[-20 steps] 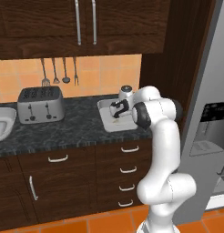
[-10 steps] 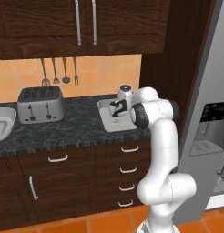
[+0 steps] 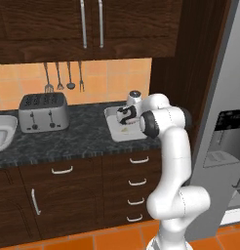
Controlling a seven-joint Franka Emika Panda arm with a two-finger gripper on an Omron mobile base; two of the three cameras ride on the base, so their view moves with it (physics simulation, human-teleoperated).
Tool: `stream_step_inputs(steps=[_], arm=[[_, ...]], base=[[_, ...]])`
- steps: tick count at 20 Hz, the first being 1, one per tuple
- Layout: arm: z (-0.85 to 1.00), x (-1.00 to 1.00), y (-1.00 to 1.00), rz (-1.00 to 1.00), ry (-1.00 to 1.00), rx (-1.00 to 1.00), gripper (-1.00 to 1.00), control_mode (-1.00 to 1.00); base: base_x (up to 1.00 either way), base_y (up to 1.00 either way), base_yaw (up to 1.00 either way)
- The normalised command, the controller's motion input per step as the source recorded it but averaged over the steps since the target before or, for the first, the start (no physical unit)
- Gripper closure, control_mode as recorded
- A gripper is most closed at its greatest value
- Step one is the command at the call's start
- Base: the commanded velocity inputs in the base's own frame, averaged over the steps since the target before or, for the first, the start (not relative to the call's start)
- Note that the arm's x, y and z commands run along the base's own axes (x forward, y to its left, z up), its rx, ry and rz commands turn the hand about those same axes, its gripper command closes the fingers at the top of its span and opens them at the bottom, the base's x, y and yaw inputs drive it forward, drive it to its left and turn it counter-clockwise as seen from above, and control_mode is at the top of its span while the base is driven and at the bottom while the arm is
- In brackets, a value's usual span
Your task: Place one garlic and one steak in each tupperware on the nearby counter, to pack two identical lunches.
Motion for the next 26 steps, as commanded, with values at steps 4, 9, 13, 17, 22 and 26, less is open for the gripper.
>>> stream_step_inputs(steps=[4, 9, 13, 17, 22, 26], arm=[[0.0, 0.0, 0.0, 0.0, 0.0, 0.01, -1.0, -1.0], [0.08, -0.02, 0.0, 0.0, 0.0, 0.0, -1.0, -1.0], [0.78, -0.61, 0.04, 0.0, -0.13, -0.02, -1.0, -1.0], [0.82, -0.96, 0.11, 0.0, -0.19, -0.01, -1.0, -1.0], [0.29, -1.0, 0.15, 0.0, -0.13, 0.01, -1.0, -1.0], [0.76, -1.0, 0.04, -0.03, -0.02, 0.11, -1.0, -1.0]], base=[[0.0, 0.0, 0.0], [0.0, 0.0, 0.0], [0.0, 0.0, 0.0], [0.0, 0.0, 0.0], [0.0, 0.0, 0.0], [0.0, 0.0, 0.0]])
